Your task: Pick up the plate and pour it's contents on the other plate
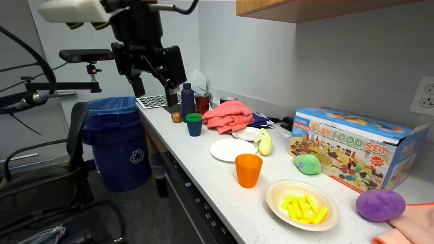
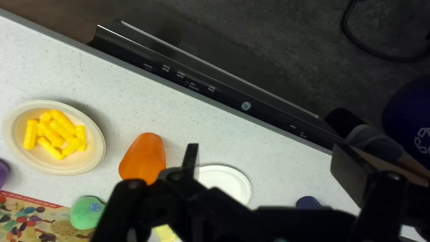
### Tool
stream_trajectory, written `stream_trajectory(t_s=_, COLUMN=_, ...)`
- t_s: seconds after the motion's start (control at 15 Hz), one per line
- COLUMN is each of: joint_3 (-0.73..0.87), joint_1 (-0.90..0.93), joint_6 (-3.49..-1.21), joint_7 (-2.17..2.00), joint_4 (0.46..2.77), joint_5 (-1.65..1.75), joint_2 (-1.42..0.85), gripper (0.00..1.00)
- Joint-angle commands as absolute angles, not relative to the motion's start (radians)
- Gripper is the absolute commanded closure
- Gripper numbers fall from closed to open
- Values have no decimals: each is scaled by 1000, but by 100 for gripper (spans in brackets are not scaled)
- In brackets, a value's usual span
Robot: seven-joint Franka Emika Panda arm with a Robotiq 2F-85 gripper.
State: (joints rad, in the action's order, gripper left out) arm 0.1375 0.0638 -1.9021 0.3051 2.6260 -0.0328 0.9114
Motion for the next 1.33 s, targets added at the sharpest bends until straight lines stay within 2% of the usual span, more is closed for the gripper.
stream_trajectory(t_s=0.0, joint_3=135, joint_1=58, joint_6=-1927, joint_7=294, joint_4=2609, joint_5=-32, joint_2=862, gripper=0)
stream_trajectory(t_s=0.27, joint_3=146, joint_1=28, joint_6=-2015, joint_7=263, joint_4=2580, joint_5=-20, joint_2=740, gripper=0)
stream_trajectory(t_s=0.87, joint_3=285, joint_1=-137, joint_6=-2196, joint_7=254, joint_4=2424, joint_5=-5, joint_2=472, gripper=0)
stream_trajectory(t_s=1.0, joint_3=279, joint_1=-143, joint_6=-2189, joint_7=276, joint_4=2466, joint_5=-11, joint_2=517, gripper=0)
stream_trajectory(t_s=1.27, joint_3=279, joint_1=-147, joint_6=-2196, joint_7=272, joint_4=2426, joint_5=-13, joint_2=464, gripper=0)
